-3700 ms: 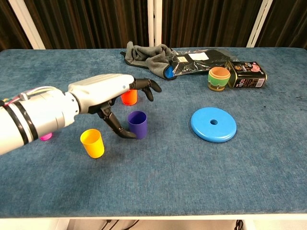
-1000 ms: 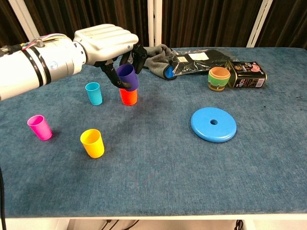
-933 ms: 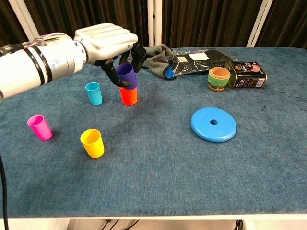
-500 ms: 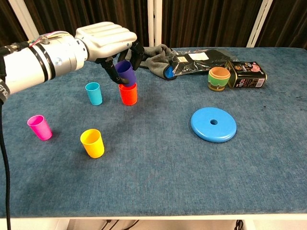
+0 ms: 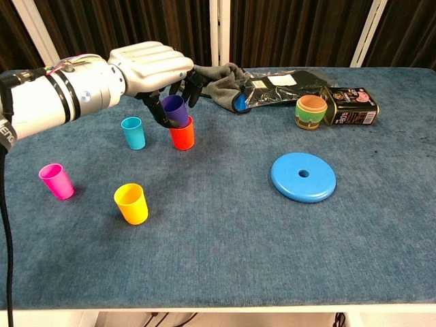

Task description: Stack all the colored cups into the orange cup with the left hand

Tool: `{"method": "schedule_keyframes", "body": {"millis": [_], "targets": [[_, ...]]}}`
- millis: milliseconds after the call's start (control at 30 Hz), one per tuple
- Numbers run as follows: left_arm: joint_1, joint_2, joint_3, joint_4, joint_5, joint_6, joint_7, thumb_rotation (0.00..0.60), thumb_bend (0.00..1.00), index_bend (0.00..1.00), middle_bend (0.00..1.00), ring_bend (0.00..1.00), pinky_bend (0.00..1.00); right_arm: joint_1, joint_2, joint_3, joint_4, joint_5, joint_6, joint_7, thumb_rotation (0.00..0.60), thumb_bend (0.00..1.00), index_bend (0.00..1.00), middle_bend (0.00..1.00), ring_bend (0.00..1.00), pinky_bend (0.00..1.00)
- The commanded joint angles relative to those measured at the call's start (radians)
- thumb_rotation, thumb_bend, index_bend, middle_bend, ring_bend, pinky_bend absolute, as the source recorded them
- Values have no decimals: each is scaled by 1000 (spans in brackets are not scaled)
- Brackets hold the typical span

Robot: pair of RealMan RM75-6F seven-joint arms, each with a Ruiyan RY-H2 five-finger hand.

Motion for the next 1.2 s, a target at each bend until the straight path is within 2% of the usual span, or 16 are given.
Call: {"method": "schedule_keyframes", "body": {"millis": [33,200,433,500,633,800,900,1033,1200], "targets": [[-1,1,6,-4,12,11,-1,600,239,396,417,409,121,0,0,1,-1,2,-1,-1,600,258,0,0,0,0],[-2,7,8,-13,24,22,-17,600,236,358,359,376,114,0,1,1,-3,4,-4,-5,600,258,0,0,0,0],[6,33,10,-57,28,45,-10,600,235,356,347,373,111,0,5,1,-15,3,-2,-13,600,258,0,0,0,0],[19,55,8,-99,35,77,4,600,235,356,351,372,111,0,7,1,-19,2,-2,-16,600,259,0,0,0,0],[98,153,21,-286,22,175,31,600,225,356,392,373,117,0,12,3,-24,3,1,-18,600,258,0,0,0,0],[193,278,88,-522,2,232,60,600,186,356,409,373,127,4,16,6,-31,2,-1,-25,600,258,0,0,0,0],[244,320,132,-614,1,269,72,600,167,358,409,373,129,5,15,5,-40,-4,3,-34,600,258,0,0,0,0],[304,362,194,-696,29,308,72,600,154,365,402,372,132,6,16,1,-50,-11,4,-51,600,258,0,0,0,0],[375,363,269,-714,117,363,74,600,148,343,387,349,127,7,22,2,-66,-13,5,-65,600,258,0,0,0,0]]}}
